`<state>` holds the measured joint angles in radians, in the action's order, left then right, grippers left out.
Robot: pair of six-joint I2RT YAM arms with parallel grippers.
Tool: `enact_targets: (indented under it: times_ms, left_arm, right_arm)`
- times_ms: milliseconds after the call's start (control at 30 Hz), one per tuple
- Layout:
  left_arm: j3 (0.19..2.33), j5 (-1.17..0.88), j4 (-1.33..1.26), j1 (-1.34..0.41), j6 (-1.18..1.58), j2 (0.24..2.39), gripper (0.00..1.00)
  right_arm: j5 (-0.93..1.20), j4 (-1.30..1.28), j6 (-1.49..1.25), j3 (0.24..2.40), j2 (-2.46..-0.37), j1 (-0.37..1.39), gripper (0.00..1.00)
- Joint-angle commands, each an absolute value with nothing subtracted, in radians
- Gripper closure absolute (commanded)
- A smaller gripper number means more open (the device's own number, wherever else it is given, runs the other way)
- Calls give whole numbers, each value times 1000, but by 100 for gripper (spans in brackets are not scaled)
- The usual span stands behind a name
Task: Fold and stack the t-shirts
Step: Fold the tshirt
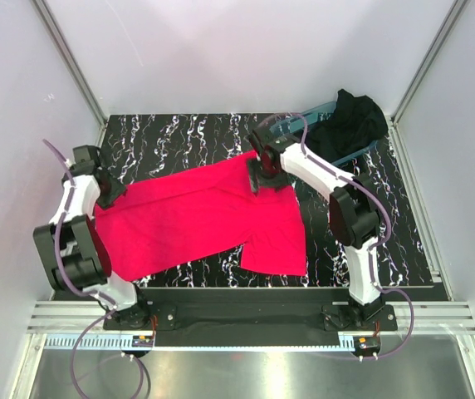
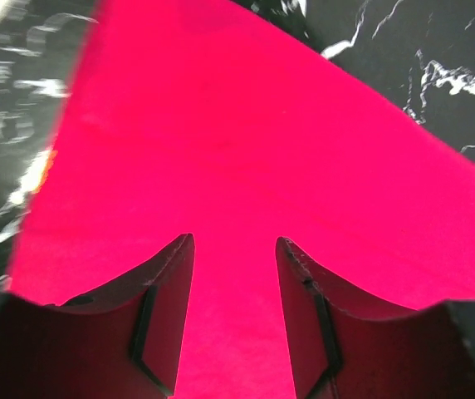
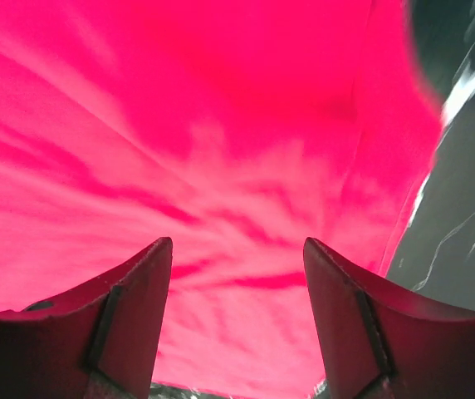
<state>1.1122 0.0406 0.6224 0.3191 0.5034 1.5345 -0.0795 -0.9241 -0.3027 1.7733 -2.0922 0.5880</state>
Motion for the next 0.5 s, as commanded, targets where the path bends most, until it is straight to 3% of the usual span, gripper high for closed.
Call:
enact_targets:
  times_ms: [0, 300, 467]
  left_arm:
    - [1137, 63, 543, 290, 566, 1641, 52]
    - [1244, 233, 607, 322, 604, 1850, 55]
    - [1342, 299, 744, 385, 569, 1960, 54]
  right_arm:
    - [-129, -887, -308, 1937, -2091, 591, 28]
    - [-143, -859, -292, 2242, -2286, 552, 34]
    - [-138, -816, -249, 2233, -2318, 532, 36]
